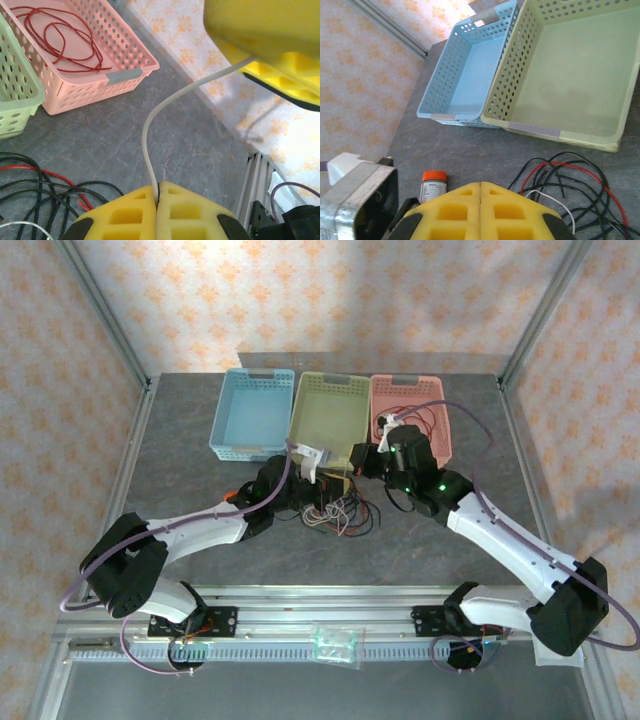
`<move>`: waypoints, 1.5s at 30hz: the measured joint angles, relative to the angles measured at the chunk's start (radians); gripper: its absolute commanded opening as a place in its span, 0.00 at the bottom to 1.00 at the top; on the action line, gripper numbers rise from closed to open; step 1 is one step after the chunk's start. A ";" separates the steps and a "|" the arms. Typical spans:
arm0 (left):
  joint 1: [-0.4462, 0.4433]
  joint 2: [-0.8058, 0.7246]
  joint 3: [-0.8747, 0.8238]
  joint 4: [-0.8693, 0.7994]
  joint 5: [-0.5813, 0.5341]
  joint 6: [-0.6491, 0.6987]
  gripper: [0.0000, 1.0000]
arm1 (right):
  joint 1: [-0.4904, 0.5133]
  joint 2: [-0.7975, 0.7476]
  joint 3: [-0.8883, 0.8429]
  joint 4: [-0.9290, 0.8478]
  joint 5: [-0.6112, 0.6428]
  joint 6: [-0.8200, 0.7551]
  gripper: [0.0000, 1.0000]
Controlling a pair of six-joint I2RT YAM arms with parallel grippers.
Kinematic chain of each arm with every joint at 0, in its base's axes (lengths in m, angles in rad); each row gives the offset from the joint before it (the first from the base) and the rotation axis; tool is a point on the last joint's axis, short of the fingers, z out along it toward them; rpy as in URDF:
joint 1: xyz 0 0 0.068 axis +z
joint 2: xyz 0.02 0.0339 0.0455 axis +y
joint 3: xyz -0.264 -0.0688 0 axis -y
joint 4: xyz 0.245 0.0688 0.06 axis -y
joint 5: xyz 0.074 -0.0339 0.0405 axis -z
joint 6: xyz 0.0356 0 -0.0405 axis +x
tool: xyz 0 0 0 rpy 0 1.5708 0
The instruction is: Untangle the cables
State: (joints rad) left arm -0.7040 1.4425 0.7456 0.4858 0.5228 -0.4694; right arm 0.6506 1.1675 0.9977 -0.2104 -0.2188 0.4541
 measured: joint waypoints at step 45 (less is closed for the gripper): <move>0.051 -0.087 0.229 -0.139 -0.032 -0.058 0.00 | 0.073 -0.145 -0.465 0.600 -0.222 -0.235 0.19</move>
State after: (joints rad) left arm -0.6533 1.3560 0.9741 0.3466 0.4911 -0.5270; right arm 0.7238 1.0225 0.5327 0.3901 -0.4412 0.2195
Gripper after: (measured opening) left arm 0.050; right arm 0.271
